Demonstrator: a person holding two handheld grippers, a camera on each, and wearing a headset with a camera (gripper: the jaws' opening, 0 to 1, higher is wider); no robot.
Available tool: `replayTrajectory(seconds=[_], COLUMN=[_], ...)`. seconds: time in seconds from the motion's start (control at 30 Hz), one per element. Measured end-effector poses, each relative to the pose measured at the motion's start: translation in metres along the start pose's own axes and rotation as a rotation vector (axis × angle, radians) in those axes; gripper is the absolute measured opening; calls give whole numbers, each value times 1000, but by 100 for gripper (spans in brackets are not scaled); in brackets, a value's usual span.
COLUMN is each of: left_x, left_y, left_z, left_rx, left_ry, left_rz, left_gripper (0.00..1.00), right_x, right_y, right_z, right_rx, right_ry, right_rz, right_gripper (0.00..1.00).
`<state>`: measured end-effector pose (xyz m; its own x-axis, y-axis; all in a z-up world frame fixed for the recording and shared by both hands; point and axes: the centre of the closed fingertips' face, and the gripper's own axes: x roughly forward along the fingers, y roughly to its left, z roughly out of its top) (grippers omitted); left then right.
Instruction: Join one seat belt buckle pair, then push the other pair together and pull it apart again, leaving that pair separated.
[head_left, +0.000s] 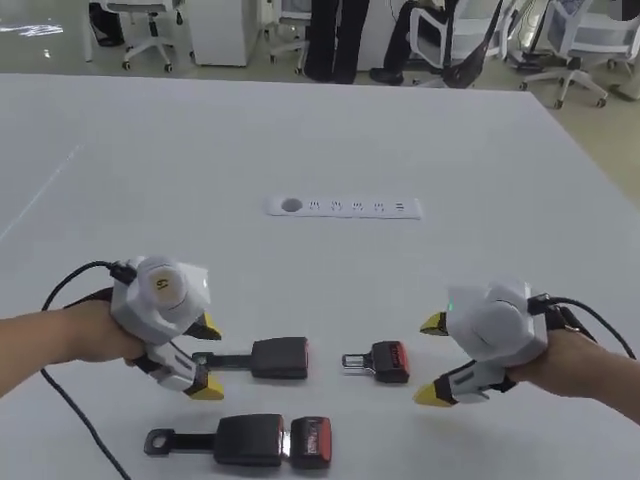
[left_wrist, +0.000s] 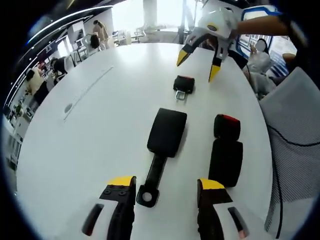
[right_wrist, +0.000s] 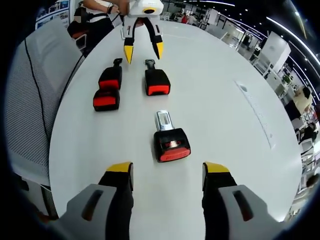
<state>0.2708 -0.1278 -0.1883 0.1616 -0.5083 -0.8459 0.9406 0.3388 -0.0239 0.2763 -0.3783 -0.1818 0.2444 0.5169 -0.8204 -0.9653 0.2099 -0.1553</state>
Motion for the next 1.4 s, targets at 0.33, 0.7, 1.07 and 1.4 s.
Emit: replayTrajectory(seconds=[0.33, 0.7, 1.07, 1.4], left_x=[-35, -52, -54, -51], left_y=[-29, -54, -71, -79], left_z=[-2, -20, -32, -23], left_rx=[-134, -217, -270, -285], left_ry=[-221, -379, -416, -469], left_rz=[54, 137, 206, 210], left_gripper=[54, 71, 90, 100], right_x=[-11, -24, -31, -40], right_y=[14, 40, 66, 72], right_z=[3, 3, 12, 17], right_rx=[105, 209, 270, 333], right_ry=[-81, -170, -265, -340], right_rz=[-30, -107, -168, -217], right_gripper=[63, 73, 90, 99])
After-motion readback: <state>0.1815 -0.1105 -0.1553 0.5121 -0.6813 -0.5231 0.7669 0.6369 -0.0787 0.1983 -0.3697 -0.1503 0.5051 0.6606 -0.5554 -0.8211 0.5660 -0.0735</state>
